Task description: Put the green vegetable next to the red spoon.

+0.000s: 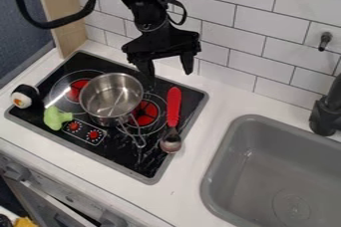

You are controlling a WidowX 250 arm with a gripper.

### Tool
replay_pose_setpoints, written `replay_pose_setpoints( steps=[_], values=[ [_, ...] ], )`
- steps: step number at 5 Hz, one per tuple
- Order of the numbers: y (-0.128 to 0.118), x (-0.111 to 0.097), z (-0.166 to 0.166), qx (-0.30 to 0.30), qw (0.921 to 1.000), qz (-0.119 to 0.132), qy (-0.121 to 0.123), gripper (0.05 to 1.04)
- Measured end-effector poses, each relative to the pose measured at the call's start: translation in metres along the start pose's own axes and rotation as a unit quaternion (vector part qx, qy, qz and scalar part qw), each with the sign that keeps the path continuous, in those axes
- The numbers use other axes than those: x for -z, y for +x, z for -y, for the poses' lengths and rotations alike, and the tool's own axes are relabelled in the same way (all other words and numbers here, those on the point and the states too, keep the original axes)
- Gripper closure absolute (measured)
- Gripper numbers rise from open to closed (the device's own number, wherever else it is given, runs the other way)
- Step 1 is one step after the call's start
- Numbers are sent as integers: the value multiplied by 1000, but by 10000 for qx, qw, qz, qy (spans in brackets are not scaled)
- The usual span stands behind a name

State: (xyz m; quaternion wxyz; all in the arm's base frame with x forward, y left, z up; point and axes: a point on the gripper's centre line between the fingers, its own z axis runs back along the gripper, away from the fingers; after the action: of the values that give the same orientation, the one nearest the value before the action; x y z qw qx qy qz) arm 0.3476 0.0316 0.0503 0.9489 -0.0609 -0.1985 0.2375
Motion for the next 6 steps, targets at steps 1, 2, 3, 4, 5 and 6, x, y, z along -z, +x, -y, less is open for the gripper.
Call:
replay_pose_setpoints(
  steps=[1, 2, 3, 4, 5, 6],
  values=[
    [-7, 9, -4, -52, 9998, -190, 83, 84],
    [-12, 6, -12, -207, 9984, -393, 354, 84],
    [-5, -5, -32, -744, 9941, -337, 714, 84],
    [4, -18, -60, -1897, 9732, -437, 1226, 84],
    [3, -24, -109, -3261, 9351, -501, 1292, 84],
    [-5, -35, -132, -4264, 8937, -384, 1339, 84]
  ],
)
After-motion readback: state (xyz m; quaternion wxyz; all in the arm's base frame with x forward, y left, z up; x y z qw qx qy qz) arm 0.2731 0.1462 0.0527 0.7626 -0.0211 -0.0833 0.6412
